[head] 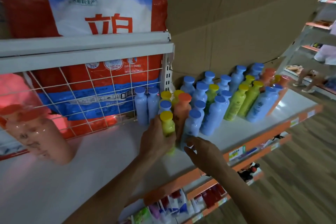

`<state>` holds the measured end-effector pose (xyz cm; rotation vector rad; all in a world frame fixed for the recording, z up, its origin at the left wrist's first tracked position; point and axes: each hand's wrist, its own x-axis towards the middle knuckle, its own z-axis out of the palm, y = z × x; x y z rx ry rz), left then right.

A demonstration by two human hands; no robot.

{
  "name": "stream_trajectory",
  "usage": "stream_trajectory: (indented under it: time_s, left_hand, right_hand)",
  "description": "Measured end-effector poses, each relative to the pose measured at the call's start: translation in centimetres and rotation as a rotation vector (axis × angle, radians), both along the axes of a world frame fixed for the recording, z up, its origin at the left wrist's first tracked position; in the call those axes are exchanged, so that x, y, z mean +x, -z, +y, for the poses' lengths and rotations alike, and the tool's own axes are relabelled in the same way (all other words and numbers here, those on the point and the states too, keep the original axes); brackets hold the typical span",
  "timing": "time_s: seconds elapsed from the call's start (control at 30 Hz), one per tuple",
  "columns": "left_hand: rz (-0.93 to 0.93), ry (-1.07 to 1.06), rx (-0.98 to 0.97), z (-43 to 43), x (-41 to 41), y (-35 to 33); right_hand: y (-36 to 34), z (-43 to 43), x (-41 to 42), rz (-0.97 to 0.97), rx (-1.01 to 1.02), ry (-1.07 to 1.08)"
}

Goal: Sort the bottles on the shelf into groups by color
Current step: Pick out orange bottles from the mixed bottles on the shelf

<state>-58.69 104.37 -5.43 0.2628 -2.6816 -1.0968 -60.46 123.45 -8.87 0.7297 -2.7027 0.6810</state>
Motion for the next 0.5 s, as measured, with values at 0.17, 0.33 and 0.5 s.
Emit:
stream_trajectory:
  time_s: [0.17, 0.33, 0.5]
  left_hand:
    - [0.068, -0.094, -0.092, -2.5, 1.4, -0.2]
    - [0.094, -0.202, -0.068, -6.7, 1.5, 0.0]
    - [0.101, -0.27, -0.047, -10.3, -0.3, 0.0]
  right_hand:
    - [0.7, -2.2, -0.6, 0.027, -0.039, -0.106]
    - [1.2, -5.0, -1.0, 0.087, -0.077, -0.176]
    - [1.2, -6.5, -1.6, 0.015, -0.055, -0.163]
